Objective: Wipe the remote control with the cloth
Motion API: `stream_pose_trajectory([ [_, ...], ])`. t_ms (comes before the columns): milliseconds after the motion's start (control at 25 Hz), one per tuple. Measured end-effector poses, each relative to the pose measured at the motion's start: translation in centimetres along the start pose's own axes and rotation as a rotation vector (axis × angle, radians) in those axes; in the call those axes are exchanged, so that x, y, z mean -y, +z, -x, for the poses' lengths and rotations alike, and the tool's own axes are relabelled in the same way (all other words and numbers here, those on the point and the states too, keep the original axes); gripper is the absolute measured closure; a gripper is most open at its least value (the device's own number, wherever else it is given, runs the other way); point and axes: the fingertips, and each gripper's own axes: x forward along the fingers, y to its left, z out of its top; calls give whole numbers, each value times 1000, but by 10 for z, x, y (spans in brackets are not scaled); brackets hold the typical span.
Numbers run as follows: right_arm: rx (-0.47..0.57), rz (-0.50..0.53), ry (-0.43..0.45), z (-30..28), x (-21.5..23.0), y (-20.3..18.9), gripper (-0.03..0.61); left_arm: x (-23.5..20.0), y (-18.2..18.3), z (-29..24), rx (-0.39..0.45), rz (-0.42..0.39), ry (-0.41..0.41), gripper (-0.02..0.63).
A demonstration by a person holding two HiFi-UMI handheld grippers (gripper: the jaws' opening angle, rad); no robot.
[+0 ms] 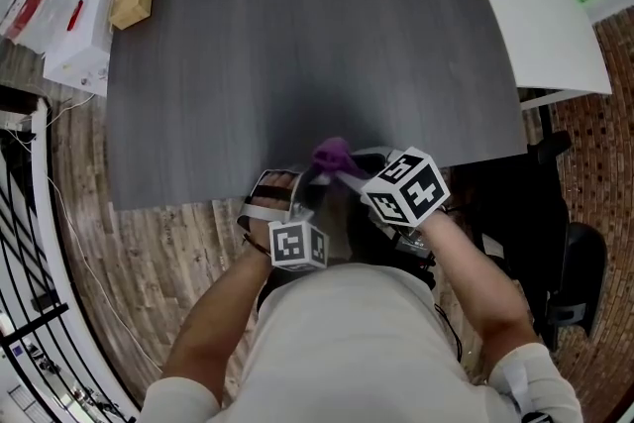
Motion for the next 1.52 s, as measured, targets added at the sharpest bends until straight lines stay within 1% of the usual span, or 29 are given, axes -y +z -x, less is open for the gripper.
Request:
stream_pose_trajectory([
  [80, 38, -75, 57, 4, -14, 5, 472, 0, -8, -3, -27, 5, 5, 508],
  [120, 56, -105, 99, 5, -22, 8, 472, -1, -11, -4, -39, 9, 7, 508],
  [240, 122, -169, 255, 13, -48, 18, 472, -5, -20, -7, -59, 32, 23, 508],
  [280, 146, -186, 286, 16, -52, 21, 472, -7, -22, -9, -66, 33, 31, 508],
  [320, 168, -198, 290, 18, -50, 23, 472, -9, -24, -11, -71, 30, 39, 506],
  [360, 183, -207, 265, 18, -42, 24, 472, -10, -25, -13, -75, 26, 43, 506],
  [400, 189, -218, 216, 17, -29, 21, 472, -11, -27, -16, -82, 21, 42, 506],
  [480, 170, -252, 79, 9, 5, 9, 472, -12, -33, -20, -99, 31, 30, 506],
  [560, 123, -297, -48, -2, 36, -11, 472, -10, -37, -23, -107, 74, 13, 506],
  [640, 92, -340, -108, -13, 52, -25, 472, -8, -37, -25, -112, 114, 5, 506],
  [760, 94, -382, -126, -27, 62, -27, 471, -2, -32, -29, -124, 119, -2, 503],
  [840, 96, -396, -141, -32, 71, -25, 471, 4, -28, -34, -138, 108, -23, 483],
  [1000, 90, -381, -192, -38, 90, -15, 471, 30, -24, -44, -141, 60, -134, 439],
  [1200, 87, -332, -208, -45, 99, -4, 471, 47, -15, -42, -95, 12, -241, 399],
  [1280, 103, -334, -200, -41, 101, -1, 471, 46, -13, -35, -58, -33, -276, 381],
  [1360, 124, -339, -192, -34, 103, 0, 472, 39, -15, -26, -22, -98, -307, 364],
  [1440, 136, -340, -197, -25, 106, -3, 471, 27, -22, -23, -5, -191, -336, 348],
  [1520, 137, -338, -207, -17, 108, -9, 471, 16, -31, -26, -10, -307, -377, 335],
])
